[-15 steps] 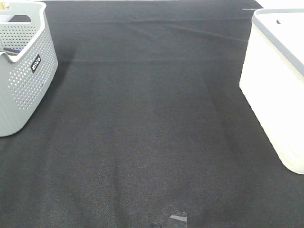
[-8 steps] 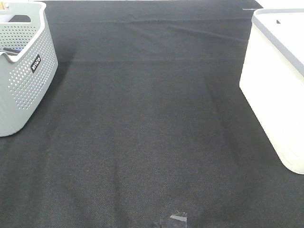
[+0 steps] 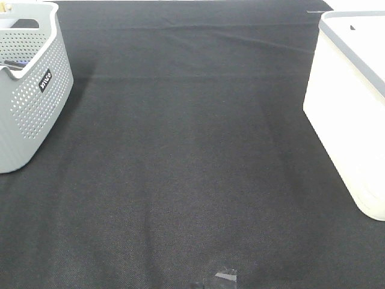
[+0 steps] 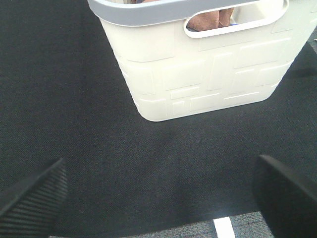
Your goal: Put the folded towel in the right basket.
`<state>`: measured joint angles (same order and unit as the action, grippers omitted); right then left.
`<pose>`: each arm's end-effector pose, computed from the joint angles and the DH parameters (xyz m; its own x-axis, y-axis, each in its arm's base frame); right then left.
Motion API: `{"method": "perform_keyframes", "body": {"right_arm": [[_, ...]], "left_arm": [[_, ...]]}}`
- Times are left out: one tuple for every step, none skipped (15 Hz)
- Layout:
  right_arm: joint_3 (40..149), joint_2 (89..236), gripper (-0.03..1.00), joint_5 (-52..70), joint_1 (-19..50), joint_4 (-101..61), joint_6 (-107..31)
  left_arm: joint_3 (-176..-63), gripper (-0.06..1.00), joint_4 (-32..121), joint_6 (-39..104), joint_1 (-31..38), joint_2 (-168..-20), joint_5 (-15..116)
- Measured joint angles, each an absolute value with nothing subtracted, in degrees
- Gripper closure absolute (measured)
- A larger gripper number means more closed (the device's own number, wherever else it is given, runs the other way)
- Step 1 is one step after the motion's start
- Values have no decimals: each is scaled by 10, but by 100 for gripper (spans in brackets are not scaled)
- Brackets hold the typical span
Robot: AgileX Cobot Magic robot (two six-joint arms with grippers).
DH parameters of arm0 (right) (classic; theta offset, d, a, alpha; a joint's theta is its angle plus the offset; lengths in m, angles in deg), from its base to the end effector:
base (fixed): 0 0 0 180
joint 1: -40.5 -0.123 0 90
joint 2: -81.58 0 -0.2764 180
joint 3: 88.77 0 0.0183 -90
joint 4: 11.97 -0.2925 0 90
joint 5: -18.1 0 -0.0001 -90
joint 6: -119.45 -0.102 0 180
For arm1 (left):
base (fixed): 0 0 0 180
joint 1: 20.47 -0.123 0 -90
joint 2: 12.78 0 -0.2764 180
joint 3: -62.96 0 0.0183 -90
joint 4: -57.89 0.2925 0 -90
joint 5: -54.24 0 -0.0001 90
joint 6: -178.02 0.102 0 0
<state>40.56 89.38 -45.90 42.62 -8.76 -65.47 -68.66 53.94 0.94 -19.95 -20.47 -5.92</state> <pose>0.0516 -0.0070 0.2744 -0.5301 0.0808 -0.8441 0.1121 0.9934 0.0248 0.0498 -0.0066 0.2934 -0.4399 0.0206 -0.8978 0.0700 0.9975 -0.0114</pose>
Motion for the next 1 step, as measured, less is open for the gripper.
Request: {"method": "perform_keyframes", "body": {"right_arm": [[406,894,0,-459,426,-88,-655]], "left_arm": [[-687,-4,539,9,-200,-205,-59]]}}
